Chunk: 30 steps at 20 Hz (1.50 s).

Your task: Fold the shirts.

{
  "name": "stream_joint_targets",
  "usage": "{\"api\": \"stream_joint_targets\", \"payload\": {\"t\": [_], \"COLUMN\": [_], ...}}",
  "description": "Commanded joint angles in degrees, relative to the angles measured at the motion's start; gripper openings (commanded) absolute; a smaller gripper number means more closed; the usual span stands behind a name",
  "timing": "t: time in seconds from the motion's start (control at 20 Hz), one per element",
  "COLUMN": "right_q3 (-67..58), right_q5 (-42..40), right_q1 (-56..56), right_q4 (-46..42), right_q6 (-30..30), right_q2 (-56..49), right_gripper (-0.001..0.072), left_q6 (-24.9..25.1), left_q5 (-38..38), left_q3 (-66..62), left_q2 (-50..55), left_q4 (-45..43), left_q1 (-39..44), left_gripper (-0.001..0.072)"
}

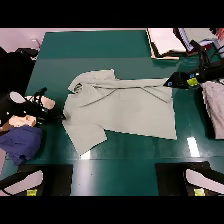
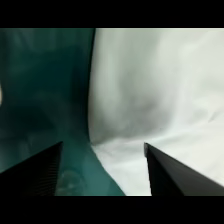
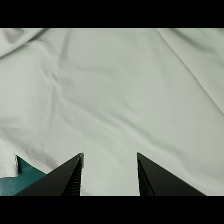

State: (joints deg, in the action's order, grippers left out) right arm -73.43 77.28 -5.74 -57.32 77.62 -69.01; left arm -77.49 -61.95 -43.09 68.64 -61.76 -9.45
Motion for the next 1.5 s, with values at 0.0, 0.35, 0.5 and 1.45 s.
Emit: {"api": "stream_joint_targets", "payload": {"t": [0.0,0.35,0.5,1.45], "right_q3": [1.95,1.99,3.41,46.90], "right_q5": [-2.01,0.70,8.85,-7.52], "right_q1": [1.60,-1.62,-7.37,-18.47], "right_q4": [0.79,-0.44,-7.50,-0.39], "right_q6": [-0.20,-0.17,0.00,-1.86], "right_q2": [2.34,4.72,5.09,5.77], "right_gripper": [0.0381,0.0381,0.0381,0.0384], "left_q6": [1.53,1.55,2.03,2.60], "left_q5": [3.23,3.28,0.72,-0.09], "left_q3": [4.00,3.43,-0.63,-4.15], "left_q2": [-0.20,-0.50,-3.02,-7.34], "left_q4": [5.35,7.19,4.81,5.20], "left_q1": [-0.22,5.77,5.77,5.77], "left_gripper": [0.0599,0.0030,0.0029,0.0029]}}
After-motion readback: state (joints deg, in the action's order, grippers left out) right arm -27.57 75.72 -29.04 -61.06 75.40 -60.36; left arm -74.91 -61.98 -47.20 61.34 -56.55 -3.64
